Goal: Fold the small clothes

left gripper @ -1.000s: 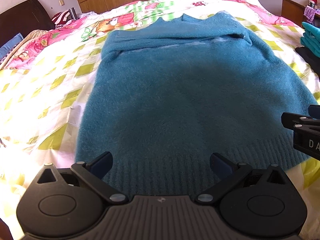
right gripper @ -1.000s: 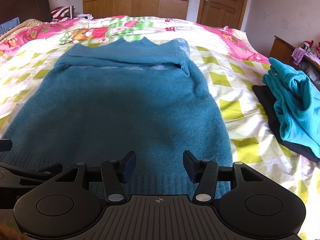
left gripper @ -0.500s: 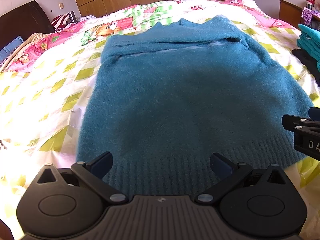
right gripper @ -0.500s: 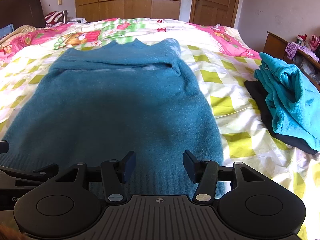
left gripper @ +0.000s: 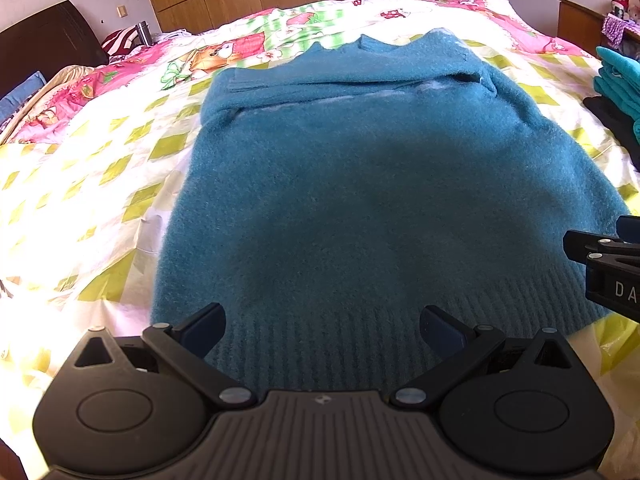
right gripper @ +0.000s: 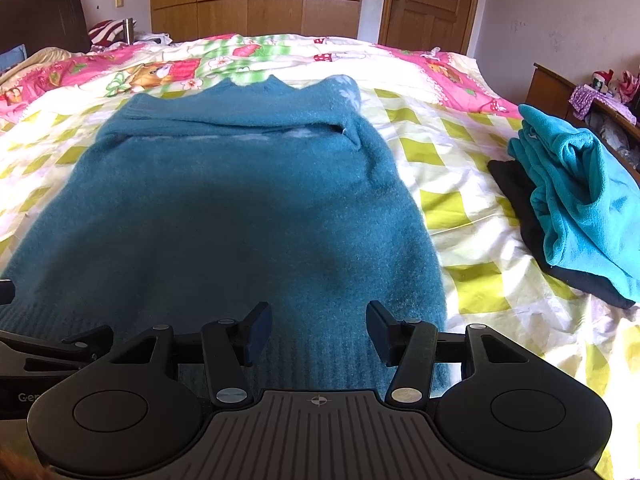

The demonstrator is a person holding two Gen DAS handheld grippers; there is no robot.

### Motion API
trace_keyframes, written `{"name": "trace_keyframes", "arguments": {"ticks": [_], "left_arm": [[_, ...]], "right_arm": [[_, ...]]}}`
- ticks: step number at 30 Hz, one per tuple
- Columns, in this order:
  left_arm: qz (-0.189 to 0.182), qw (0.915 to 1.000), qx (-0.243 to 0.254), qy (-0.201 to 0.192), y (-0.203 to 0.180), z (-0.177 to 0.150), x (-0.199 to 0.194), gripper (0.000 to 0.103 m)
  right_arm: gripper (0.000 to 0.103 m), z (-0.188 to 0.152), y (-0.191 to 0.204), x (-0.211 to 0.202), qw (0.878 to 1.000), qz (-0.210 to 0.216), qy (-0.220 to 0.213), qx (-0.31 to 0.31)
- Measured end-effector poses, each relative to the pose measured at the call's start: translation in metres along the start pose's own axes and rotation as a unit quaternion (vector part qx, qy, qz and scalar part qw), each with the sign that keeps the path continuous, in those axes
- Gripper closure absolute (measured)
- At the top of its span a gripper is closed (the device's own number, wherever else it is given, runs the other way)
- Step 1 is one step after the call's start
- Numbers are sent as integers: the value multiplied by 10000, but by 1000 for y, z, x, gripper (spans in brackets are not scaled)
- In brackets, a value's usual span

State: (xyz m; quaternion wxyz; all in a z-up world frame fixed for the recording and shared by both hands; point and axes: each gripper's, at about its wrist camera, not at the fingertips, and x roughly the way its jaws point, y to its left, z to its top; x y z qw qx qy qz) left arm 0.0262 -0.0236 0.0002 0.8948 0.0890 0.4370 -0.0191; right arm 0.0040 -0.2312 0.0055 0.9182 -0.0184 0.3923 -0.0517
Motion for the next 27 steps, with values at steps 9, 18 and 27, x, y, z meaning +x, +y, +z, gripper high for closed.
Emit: {"name": "trace_keyframes", "arguments": {"ticks": [9, 18, 27], "left_arm": [[4, 10000, 12, -1, -1, 0, 0, 0], [18, 10000, 27, 5, -1, 0, 1, 0], [28, 10000, 42, 8, -2, -1, 1, 0]], "right_arm": [[51, -1, -1, 2, 10000, -21, 13, 10], [51, -2, -2, 4, 10000, -58, 55, -7], [51, -3, -2, 5, 9999, -101, 89, -7]]}}
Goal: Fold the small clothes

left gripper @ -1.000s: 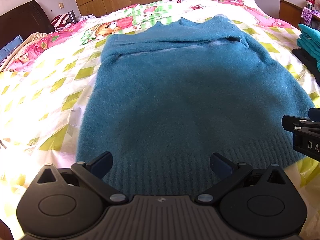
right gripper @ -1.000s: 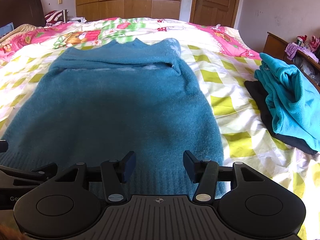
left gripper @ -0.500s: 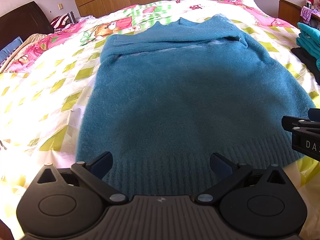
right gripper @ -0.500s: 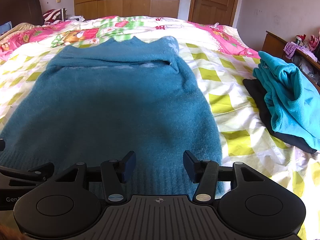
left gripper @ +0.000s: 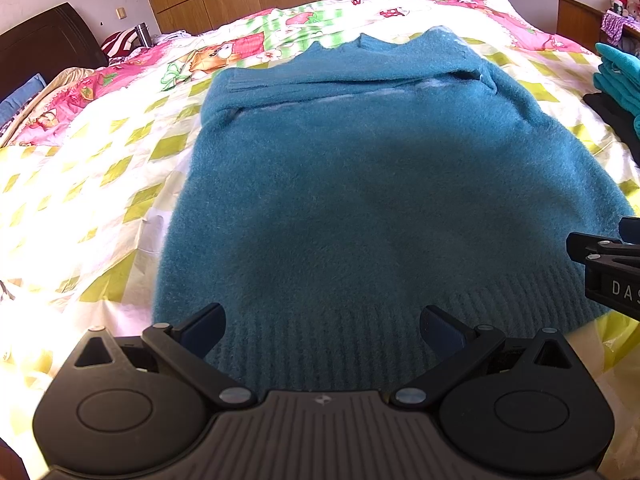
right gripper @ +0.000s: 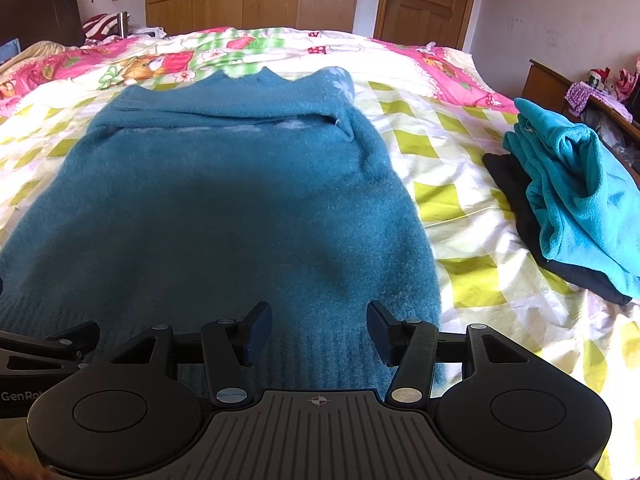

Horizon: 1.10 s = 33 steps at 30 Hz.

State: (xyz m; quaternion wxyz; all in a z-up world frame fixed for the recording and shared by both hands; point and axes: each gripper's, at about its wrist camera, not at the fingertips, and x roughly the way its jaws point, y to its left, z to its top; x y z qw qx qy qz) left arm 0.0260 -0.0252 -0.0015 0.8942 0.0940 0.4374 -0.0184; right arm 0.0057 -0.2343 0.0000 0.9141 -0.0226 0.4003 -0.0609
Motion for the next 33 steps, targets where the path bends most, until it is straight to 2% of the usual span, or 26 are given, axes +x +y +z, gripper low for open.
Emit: {"name": "trace_keyframes", "arguments": {"ticks": [19, 23, 28, 33], "left_arm": [[29, 10000, 19, -1, 3, -2, 0, 0], [135, 9998, 49, -133, 11, -3, -7, 0], [337, 9991, -36, -242, 27, -8, -14, 0], [487, 9979, -261, -336, 47, -14, -20, 0]], "right_arm": [[47, -1, -2, 5, 9999, -72, 75, -32], [45, -2, -4, 4, 10000, -62, 59, -25], [39, -2, -21, -2, 9999, -79, -49, 112], [38, -9, -44, -2, 9992, -157, 69, 363]]}}
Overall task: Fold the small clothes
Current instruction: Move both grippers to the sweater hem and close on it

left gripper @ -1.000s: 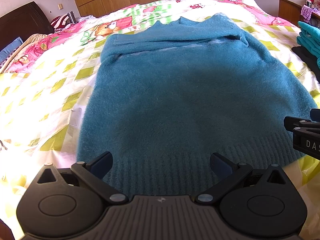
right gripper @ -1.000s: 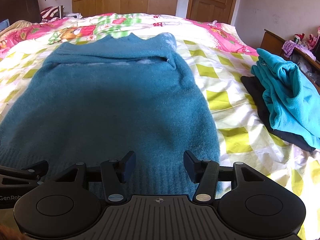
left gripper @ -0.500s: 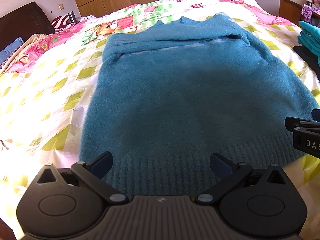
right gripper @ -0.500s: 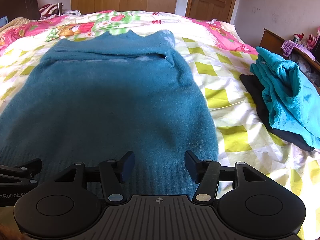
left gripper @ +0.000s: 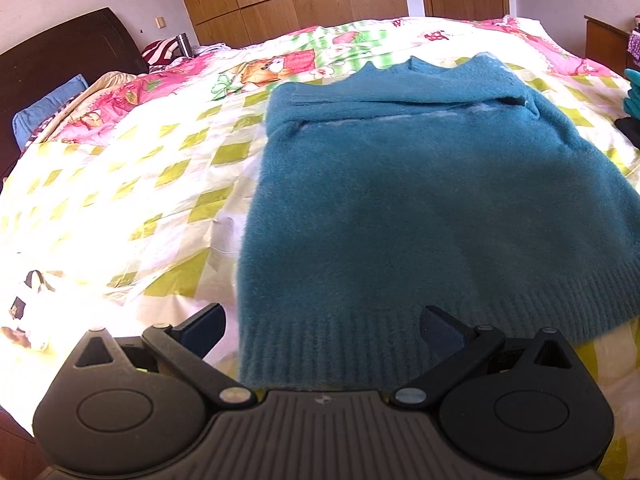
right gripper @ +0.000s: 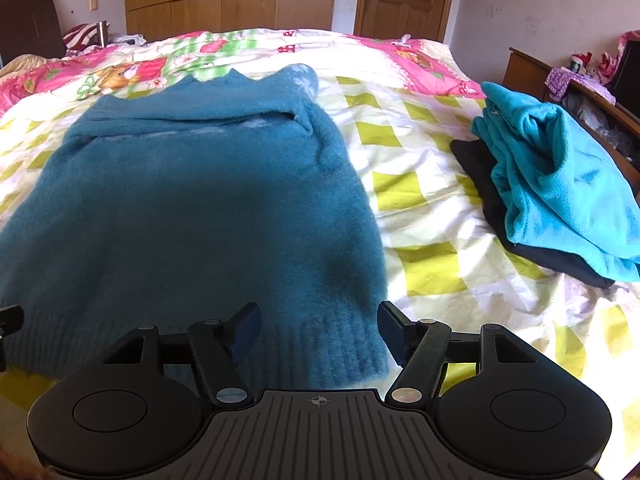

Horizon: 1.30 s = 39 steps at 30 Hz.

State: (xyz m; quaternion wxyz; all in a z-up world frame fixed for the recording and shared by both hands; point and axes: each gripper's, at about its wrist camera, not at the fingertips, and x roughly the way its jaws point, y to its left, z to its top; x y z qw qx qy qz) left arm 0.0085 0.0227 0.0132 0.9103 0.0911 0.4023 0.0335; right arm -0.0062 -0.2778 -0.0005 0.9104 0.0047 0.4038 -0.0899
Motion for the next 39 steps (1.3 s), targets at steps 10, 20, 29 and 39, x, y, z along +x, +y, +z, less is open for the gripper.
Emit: {"name": "trace_keyframes", "arguments": {"ticks": [10, 20, 29, 39], "left_arm": [[250, 9990, -278, 235, 35, 9, 27, 0], [153, 9976, -299, 613, 61, 6, 54, 0], [-350, 9972, 223, 619, 48, 10, 56, 0], [-1332, 9826, -686, 1095, 67, 11, 69, 49]], "right_arm": [[35, -2, -45, 23, 9975, -18, 257, 660], [35, 7, -38, 37, 9934, 947, 457, 458], [38, 16, -37, 47, 9876, 1415, 535, 427], [82, 23, -48, 57, 9799, 1570, 815, 924]]}}
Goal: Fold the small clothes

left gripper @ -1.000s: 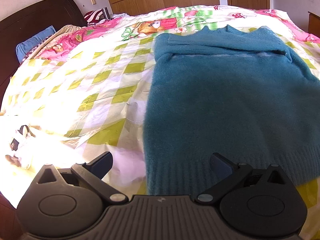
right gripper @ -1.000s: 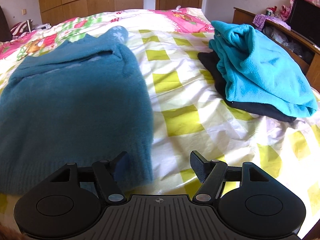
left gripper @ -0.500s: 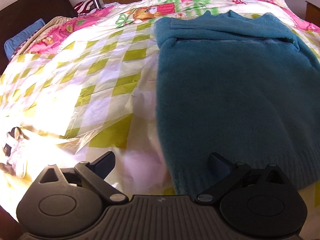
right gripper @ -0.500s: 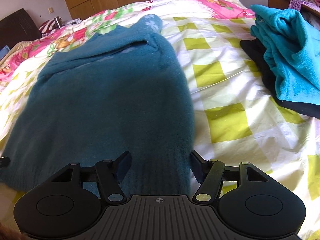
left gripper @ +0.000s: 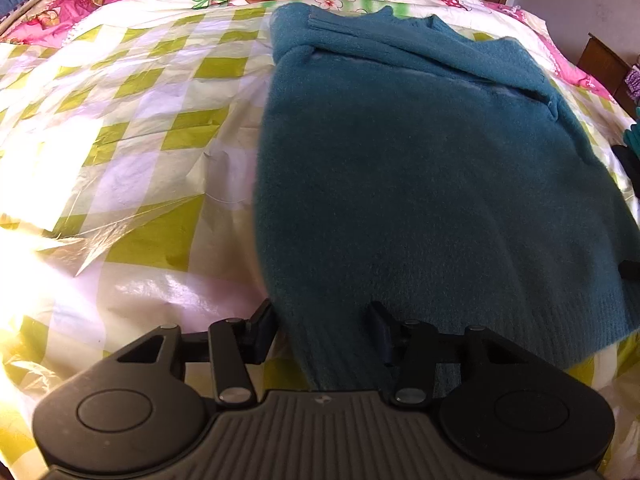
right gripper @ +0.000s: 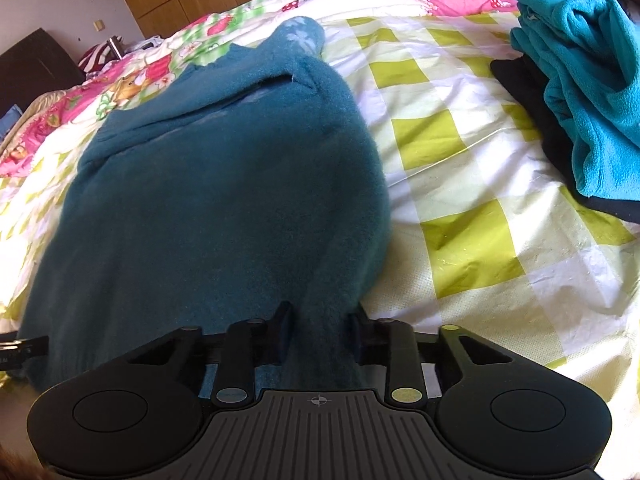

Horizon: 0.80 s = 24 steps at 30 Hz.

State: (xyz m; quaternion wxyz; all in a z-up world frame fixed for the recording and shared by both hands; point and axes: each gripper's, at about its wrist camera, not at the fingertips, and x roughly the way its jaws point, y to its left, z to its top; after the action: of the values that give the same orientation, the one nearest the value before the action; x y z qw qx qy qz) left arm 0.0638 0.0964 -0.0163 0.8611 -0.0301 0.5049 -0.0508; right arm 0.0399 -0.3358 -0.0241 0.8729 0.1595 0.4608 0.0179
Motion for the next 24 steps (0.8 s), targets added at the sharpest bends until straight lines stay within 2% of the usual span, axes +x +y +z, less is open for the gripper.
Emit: {"name": "trace_keyframes", "arguments": {"ticks": [4, 14, 18, 21, 24], "left_arm": [[-201, 9998, -18, -61, -1, -1, -10, 77], [-439, 9987, -101, -246, 7, -3, -27, 80], [-381, 9991, 65, -146, 4, 0, -14, 79], [-382, 9992, 19, -129, 2, 2, -7, 75], [-326, 9994, 57, -94, 0, 2, 2, 71]], "right_arm": [[88, -3, -6, -10, 9994, 220, -87, 261], [91, -2, -3, -26, 9980, 522, -223, 288], [90, -1, -3, -21, 9982, 540, -120, 241], [86, -2, -1, -5, 9990, 389, 81, 210], [76, -4, 0, 5, 9990, 407, 123, 137]]}}
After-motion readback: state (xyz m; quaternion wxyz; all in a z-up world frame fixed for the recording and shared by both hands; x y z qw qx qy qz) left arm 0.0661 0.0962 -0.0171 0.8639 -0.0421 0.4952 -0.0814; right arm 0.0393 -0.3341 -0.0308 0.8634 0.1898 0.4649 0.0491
